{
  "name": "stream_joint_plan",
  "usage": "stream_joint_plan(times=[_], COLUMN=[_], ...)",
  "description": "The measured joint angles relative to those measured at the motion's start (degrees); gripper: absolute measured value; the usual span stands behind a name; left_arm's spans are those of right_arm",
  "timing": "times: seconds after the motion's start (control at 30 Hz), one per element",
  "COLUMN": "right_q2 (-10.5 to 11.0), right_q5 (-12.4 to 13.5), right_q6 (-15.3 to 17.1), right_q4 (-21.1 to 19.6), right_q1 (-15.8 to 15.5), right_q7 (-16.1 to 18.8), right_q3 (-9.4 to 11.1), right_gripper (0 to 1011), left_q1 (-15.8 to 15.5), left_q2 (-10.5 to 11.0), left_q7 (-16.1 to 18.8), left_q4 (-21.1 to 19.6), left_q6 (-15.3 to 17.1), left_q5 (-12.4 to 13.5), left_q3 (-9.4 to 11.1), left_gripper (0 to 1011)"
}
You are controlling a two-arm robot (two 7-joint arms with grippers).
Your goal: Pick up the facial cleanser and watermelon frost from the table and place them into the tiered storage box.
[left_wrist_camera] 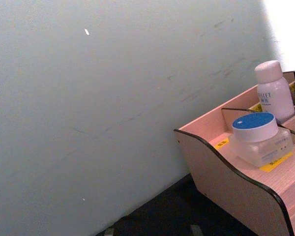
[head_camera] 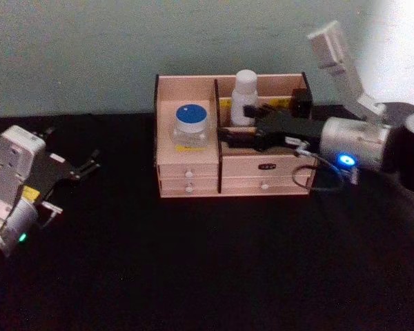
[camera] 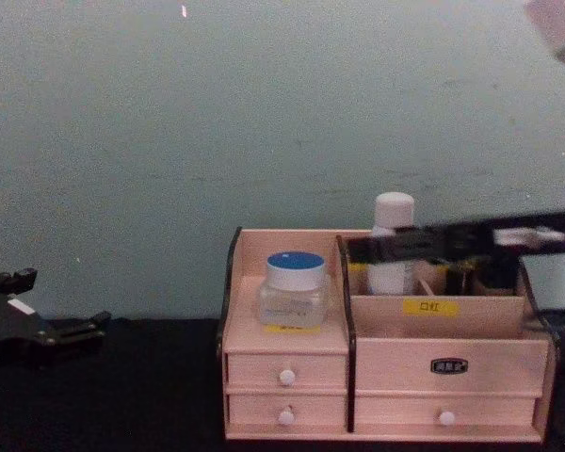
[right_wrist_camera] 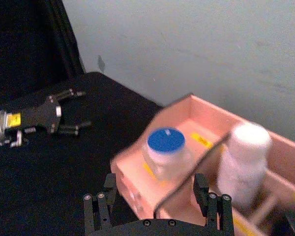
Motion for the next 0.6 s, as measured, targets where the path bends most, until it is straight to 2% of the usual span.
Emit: stream_joint_plan(times=[0.1,0.17,0.2,0.23,0.27,0.33,0.37,0.43,0.5,0.53,0.57,0.6], right_q2=[2.16,4.20,5.67,5.67,6.95,8.15,9.08,9.67,9.91,9.91,9.60,9.31], right_q5=[1.02,2.03,2.69,2.69,3.22,3.62,3.68,3.51,1.04,1.04,-0.51,-1.41], right_q6=[0.86,1.57,1.79,1.79,1.86,1.69,1.11,0.15,-2.57,-2.57,-4.12,-4.90], right_q4=[-2.24,-4.45,-6.44,-6.44,-8.14,-10.28,-12.24,-14.19,-17.84,-17.84,-18.78,-19.05], right_q1=[-2.01,-4.29,-6.42,-6.42,-8.62,-11.14,-13.67,-16.27,-21.60,-21.60,-23.60,-24.43], right_q7=[-0.63,-2.03,-3.81,-3.81,-5.93,-8.77,-11.97,-15.63,-23.46,-23.46,-26.91,-28.62], right_q3=[0.94,2.21,3.50,3.50,4.95,6.68,8.43,10.31,14.31,14.31,15.71,16.33], right_gripper=[1002,1002,1002,1002,1003,1002,1002,1002,1002,1003,1002,1002], left_q1=[0.00,0.00,0.00,0.00,0.00,0.00,0.00,0.00,0.00,0.00,0.00,0.00], left_q2=[0.00,0.00,0.00,0.00,0.00,0.00,0.00,0.00,0.00,0.00,0.00,0.00], left_q7=[0.00,0.00,0.00,0.00,0.00,0.00,0.00,0.00,0.00,0.00,0.00,0.00], left_q4=[0.00,0.00,0.00,0.00,0.00,0.00,0.00,0.00,0.00,0.00,0.00,0.00], left_q6=[0.00,0.00,0.00,0.00,0.00,0.00,0.00,0.00,0.00,0.00,0.00,0.00], left_q5=[0.00,0.00,0.00,0.00,0.00,0.00,0.00,0.00,0.00,0.00,0.00,0.00], left_q3=[0.00,0.00,0.00,0.00,0.00,0.01,0.00,0.00,0.00,0.00,0.00,0.00], left_gripper=[1001,1001,1001,1001,1001,1001,1001,1001,1001,1001,1001,1001])
